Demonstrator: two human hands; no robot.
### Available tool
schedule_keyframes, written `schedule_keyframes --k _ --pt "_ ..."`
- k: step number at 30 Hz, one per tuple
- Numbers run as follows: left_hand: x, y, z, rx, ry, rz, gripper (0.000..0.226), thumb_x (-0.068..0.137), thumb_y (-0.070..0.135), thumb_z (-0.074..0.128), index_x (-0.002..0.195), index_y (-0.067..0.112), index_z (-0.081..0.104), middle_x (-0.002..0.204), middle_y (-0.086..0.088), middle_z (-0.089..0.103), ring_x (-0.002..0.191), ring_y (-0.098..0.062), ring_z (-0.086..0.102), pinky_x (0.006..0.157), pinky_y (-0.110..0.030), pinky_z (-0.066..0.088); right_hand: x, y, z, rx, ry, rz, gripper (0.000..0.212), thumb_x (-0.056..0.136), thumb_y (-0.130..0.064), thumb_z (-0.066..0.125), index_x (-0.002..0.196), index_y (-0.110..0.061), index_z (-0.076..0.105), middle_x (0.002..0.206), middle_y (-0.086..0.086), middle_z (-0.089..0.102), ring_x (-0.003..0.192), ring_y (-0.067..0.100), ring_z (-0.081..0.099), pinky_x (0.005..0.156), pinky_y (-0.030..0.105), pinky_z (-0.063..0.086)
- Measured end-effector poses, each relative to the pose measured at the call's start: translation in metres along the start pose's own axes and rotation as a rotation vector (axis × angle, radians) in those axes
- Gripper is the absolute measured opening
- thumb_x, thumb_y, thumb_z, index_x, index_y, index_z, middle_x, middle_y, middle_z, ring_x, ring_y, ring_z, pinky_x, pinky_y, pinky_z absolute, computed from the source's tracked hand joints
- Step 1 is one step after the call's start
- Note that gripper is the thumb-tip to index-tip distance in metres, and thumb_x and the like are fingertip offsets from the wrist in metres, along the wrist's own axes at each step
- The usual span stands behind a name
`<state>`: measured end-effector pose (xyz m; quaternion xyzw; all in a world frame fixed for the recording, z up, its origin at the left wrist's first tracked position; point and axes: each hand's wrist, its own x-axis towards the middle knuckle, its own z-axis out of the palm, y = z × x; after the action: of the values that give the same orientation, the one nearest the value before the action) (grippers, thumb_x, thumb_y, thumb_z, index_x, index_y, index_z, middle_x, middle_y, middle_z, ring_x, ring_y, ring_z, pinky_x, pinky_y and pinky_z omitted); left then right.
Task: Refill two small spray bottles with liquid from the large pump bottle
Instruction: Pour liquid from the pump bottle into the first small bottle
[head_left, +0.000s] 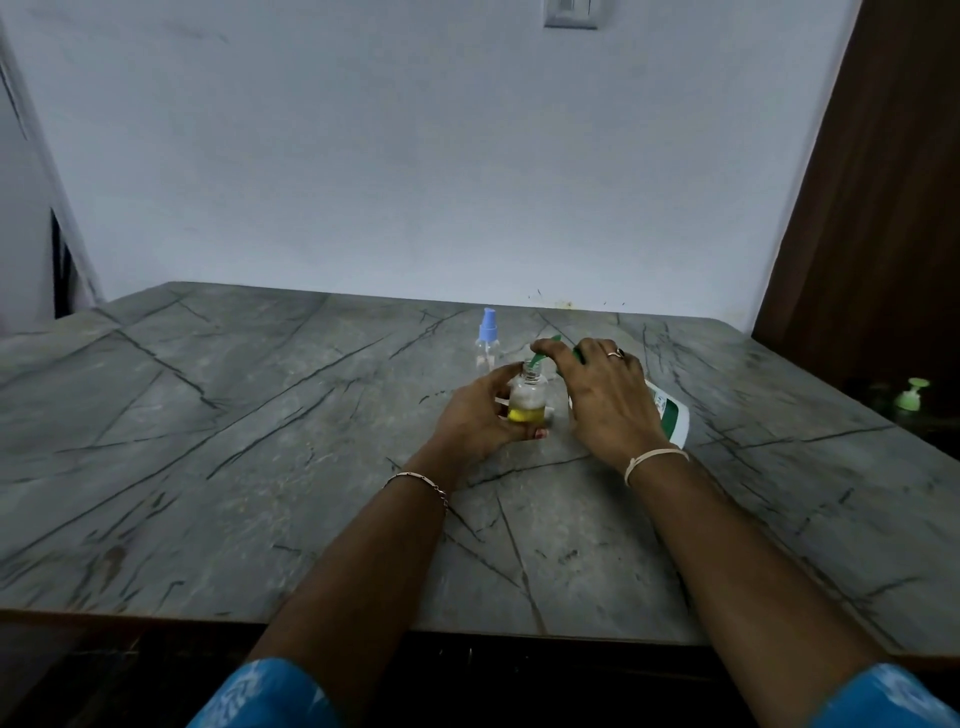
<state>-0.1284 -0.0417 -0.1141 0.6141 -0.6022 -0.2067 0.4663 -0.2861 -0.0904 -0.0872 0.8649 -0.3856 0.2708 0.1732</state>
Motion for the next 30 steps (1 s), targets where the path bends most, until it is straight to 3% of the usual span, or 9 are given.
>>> schedule_keyframes --k 4,8,12,14,19,25,30 --pt "0.0 -0.001 0.0 -0.01 0.002 0.005 0.092 0.059 0.021 0.089 0.138 0.027 0.043 0.117 -0.005 0.065 0.098 -0.016 0.066 0.093 -0.035 0.053 0.001 -0.004 -0.001 -0.009 0.025 0.006 0.074 0.078 -0.009 0.066 0.141 -0.03 0.032 0.121 0.012 0.051 0.116 0.031 0.046 0.098 0.044 0.037" --pt "0.0 0.0 0.001 -0.011 0.002 0.008 0.091 0.059 0.021 0.089 0.138 0.026 0.043 0.118 -0.004 0.065 0.097 -0.015 0.066 0.093 -0.033 0.052 -0.002 0.0 -0.001 -0.053 -0.002 -0.011 0.078 0.083 -0.012 0.063 0.146 -0.034 0.022 0.121 0.013 0.05 0.115 0.032 0.045 0.097 0.046 0.037" --pt "-0.001 0.001 0.0 0.006 -0.002 0.006 0.09 0.061 0.019 0.087 0.139 0.024 0.042 0.112 0.004 0.061 0.094 -0.011 0.064 0.084 -0.018 0.05 -0.004 0.006 0.002 -0.081 0.024 -0.045 0.087 0.085 -0.008 0.056 0.149 -0.043 0.008 0.107 0.011 0.051 0.105 0.03 0.048 0.088 0.045 0.041" --pt "-0.001 0.002 0.0 -0.013 0.001 0.003 0.09 0.061 0.016 0.087 0.139 0.023 0.043 0.11 0.003 0.061 0.091 -0.01 0.064 0.078 -0.01 0.05 -0.005 0.006 0.002 -0.084 0.024 -0.043 0.085 0.085 -0.009 0.058 0.148 -0.043 0.012 0.107 0.011 0.051 0.105 0.031 0.048 0.088 0.044 0.041" --pt "0.0 0.0 0.001 -0.013 -0.005 0.007 0.092 0.059 0.02 0.089 0.139 0.025 0.042 0.118 -0.004 0.066 0.098 -0.015 0.066 0.094 -0.034 0.052 0.0 -0.001 0.0 -0.048 -0.013 0.001 0.076 0.081 -0.013 0.065 0.144 -0.035 0.027 0.119 0.012 0.05 0.114 0.031 0.045 0.097 0.046 0.037" --pt "0.001 0.001 0.001 -0.017 0.005 0.015 0.091 0.06 0.019 0.088 0.138 0.025 0.043 0.117 -0.001 0.065 0.098 -0.013 0.065 0.093 -0.029 0.051 0.0 -0.001 0.002 -0.054 0.013 -0.007 0.074 0.081 -0.013 0.064 0.143 -0.034 0.028 0.117 0.013 0.051 0.112 0.032 0.047 0.096 0.046 0.039" --pt "-0.001 0.001 0.0 0.008 0.001 0.016 0.091 0.061 0.02 0.088 0.139 0.024 0.042 0.116 0.001 0.062 0.098 -0.015 0.065 0.091 -0.028 0.051 -0.003 0.004 0.003 -0.083 0.004 -0.026 0.082 0.083 -0.013 0.062 0.147 -0.04 0.017 0.115 0.013 0.052 0.112 0.032 0.047 0.093 0.047 0.04"
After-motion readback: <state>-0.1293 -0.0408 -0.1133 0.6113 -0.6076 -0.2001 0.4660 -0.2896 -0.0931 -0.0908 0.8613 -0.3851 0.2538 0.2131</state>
